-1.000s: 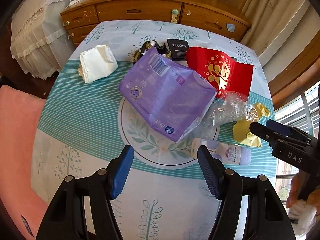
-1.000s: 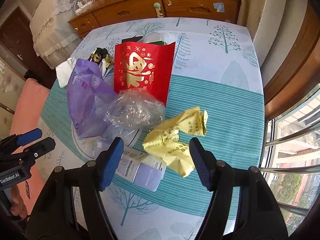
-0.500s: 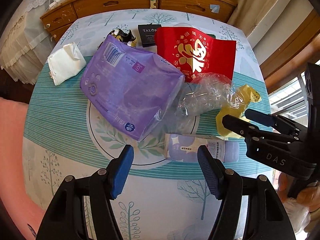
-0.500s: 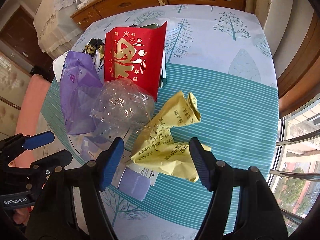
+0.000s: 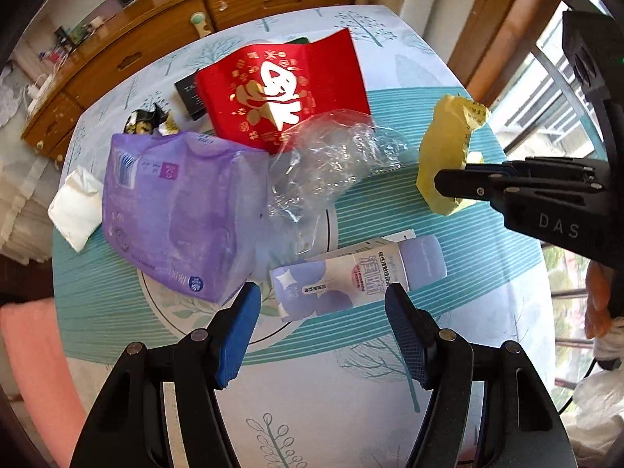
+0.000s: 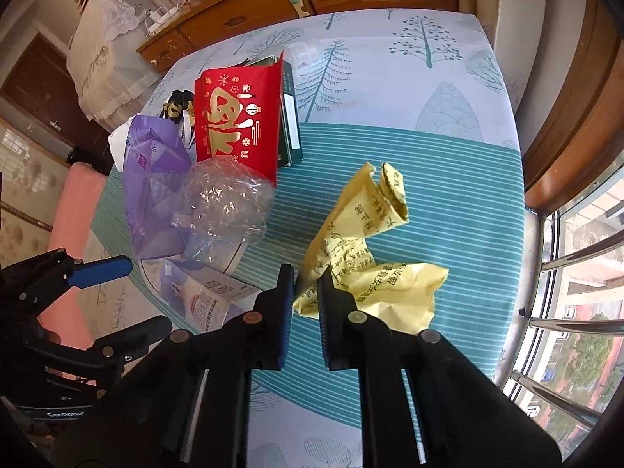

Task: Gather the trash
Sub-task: 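Reach the right tool to the yellow crumpled paper and close on it, then carry the yellow paper over the bin while the left tool carries the white bottle, open both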

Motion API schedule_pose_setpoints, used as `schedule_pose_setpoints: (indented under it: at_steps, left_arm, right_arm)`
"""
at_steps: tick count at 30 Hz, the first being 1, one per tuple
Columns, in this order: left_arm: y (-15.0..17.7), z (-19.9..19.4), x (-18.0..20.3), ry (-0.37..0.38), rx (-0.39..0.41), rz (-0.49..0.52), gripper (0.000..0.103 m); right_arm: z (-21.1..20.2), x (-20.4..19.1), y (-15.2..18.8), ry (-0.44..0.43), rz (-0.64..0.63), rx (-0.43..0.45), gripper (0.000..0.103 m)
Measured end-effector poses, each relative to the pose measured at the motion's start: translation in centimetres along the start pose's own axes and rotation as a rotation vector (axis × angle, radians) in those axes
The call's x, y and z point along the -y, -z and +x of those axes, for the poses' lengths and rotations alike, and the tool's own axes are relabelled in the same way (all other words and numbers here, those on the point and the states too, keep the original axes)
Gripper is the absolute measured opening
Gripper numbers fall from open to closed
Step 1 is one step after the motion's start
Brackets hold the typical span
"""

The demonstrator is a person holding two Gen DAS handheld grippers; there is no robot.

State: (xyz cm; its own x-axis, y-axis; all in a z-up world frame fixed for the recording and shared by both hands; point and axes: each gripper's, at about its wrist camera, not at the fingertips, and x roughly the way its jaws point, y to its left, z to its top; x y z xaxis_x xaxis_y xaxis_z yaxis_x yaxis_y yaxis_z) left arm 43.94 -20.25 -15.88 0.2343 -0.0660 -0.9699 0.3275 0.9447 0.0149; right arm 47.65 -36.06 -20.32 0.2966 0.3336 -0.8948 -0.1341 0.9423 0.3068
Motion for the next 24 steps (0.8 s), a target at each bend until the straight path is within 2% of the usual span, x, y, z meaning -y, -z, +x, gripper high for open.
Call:
schedule_pose_setpoints:
  at_steps: [6, 11, 15, 20, 24]
  left_arm:
    - [-1.2, 2.1, 1.6, -0.001, -0.046, 0.139, 0.068]
    - [-2.5, 2.8, 1.7, 0.061, -0.07, 0.195, 0.069]
    - [-3.3, 3.9, 2.0, 0.117, -0.151, 0.233, 0.069]
    - [-2.7, 4.6, 1.6, 0.084, -0.188, 0.296, 0.069]
    - [-2.1, 4.6, 0.6, 0.062, -0.185, 0.254, 0.068]
  right_arm:
    - [-0.9, 1.6, 1.0, -0.001, 0.052, 0.002, 0.01]
    - [-1.0, 2.3, 1.5, -0.005, 0.078, -0.002, 0.01]
    - [-1.3, 2.4, 1.9, -0.013, 0.085, -0.002, 0.01]
    - [-1.6, 2.7, 2.4, -0.018, 0.108, 0.002, 0.01]
    - [-1.3, 2.5, 2.7, -0.019, 0.106, -0.006, 0.01]
